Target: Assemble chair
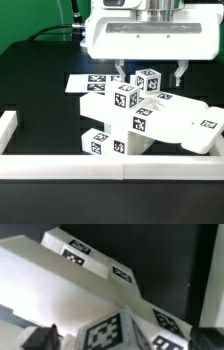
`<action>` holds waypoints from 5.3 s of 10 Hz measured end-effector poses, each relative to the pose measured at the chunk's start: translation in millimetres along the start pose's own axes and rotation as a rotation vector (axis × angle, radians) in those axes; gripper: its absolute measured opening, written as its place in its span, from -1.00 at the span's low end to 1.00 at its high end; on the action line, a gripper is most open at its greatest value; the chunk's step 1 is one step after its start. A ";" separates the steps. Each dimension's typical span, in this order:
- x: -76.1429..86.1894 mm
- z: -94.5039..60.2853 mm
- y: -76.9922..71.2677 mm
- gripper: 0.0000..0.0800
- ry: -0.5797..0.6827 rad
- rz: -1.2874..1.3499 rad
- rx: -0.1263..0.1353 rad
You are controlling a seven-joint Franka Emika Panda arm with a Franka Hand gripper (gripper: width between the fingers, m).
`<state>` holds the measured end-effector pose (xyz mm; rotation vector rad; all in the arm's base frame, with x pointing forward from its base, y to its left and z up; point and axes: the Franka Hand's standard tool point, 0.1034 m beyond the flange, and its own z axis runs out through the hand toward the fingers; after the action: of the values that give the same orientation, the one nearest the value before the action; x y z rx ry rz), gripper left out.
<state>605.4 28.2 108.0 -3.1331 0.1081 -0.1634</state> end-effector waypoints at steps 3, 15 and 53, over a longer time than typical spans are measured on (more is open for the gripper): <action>0.0 0.2 2.5 0.62 -0.001 -0.216 -0.002; 0.4 0.5 8.5 -0.33 -0.003 -0.219 -0.010; -2.4 2.1 3.5 0.62 -0.018 -0.260 -0.001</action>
Offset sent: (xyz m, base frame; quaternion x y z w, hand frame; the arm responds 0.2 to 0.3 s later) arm 0.0004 -0.0003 0.0000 -0.0008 0.0006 -0.1275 0.9918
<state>602.9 24.9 105.7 -3.1363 -0.2998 -0.1354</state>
